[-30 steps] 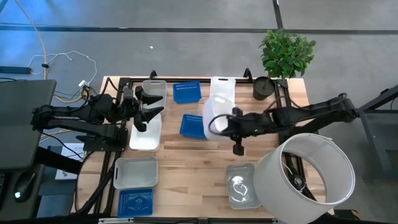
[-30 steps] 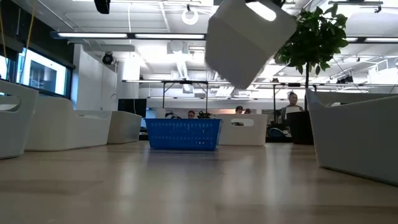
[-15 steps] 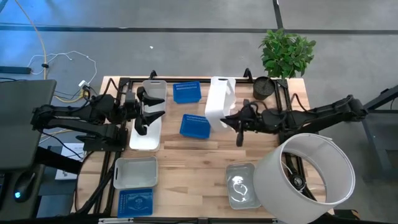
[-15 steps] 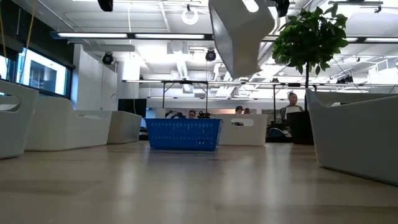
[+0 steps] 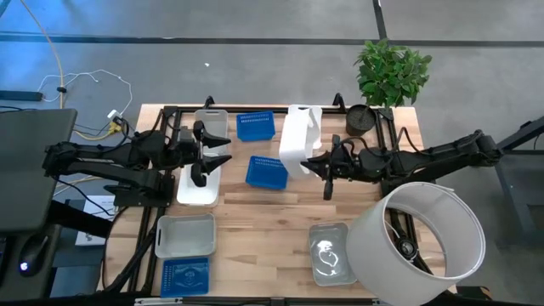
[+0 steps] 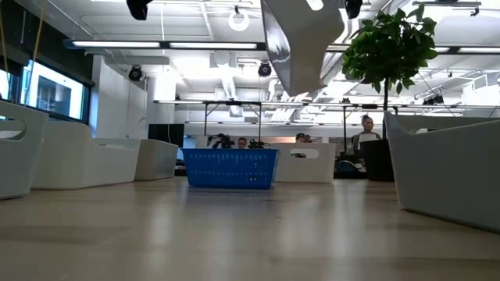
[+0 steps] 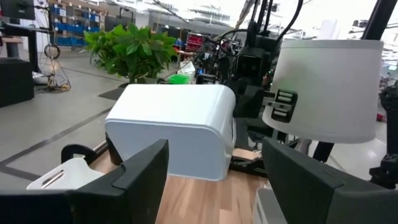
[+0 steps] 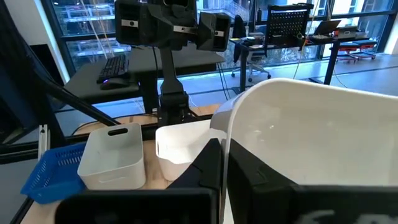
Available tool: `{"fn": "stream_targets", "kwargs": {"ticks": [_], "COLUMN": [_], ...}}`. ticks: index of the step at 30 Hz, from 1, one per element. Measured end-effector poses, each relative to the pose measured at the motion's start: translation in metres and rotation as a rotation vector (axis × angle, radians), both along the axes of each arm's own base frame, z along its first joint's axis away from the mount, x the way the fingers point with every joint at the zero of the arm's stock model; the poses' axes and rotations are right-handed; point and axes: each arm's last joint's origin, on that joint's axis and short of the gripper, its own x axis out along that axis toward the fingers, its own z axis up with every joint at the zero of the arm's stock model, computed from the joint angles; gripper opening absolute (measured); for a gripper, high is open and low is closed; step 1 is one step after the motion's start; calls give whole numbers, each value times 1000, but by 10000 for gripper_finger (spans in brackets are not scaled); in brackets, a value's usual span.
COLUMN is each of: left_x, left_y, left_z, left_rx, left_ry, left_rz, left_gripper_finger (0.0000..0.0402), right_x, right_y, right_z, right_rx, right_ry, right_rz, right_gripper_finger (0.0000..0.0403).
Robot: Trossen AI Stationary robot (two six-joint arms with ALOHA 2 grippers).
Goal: Stack baskets by color
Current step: Stack the bottom right white bin on the top white bin
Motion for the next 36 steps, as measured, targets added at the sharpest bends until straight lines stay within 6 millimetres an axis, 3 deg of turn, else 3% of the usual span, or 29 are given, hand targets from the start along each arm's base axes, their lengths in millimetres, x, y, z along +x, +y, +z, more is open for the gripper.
{"fn": "stream_targets", "kwargs": {"ticks": [6, 9, 13, 17, 22, 29, 36], "left_x": [0, 0, 0, 0, 0, 0, 0], "left_y": [0, 0, 0, 0, 0, 0, 0], "left_z": [0, 0, 0, 0, 0, 0, 0], "left_rx": [3, 3, 3, 3, 2, 1, 0], "left_ry": [-1, -1, -1, -1, -1, -1, -2], "left_rz": [1, 1, 1, 3, 12, 12, 12], "left_gripper_finger": [248, 248, 248, 248, 248, 248, 248], "right_x": [0, 4, 14, 32, 59, 96, 106], "right_y": [0, -5, -22, -44, -71, -104, -122], "right_z": [1, 17, 34, 35, 17, -17, -56], "right_rx": [-7, -54, -120, -126, -171, -237, -235], "right_ry": [-4, 6, 155, 351, 629, 882, 1111], "right_rz": [-10, -63, -129, -151, -185, -161, -131], "right_gripper_finger": [0, 0, 0, 0, 0, 0, 0]}}
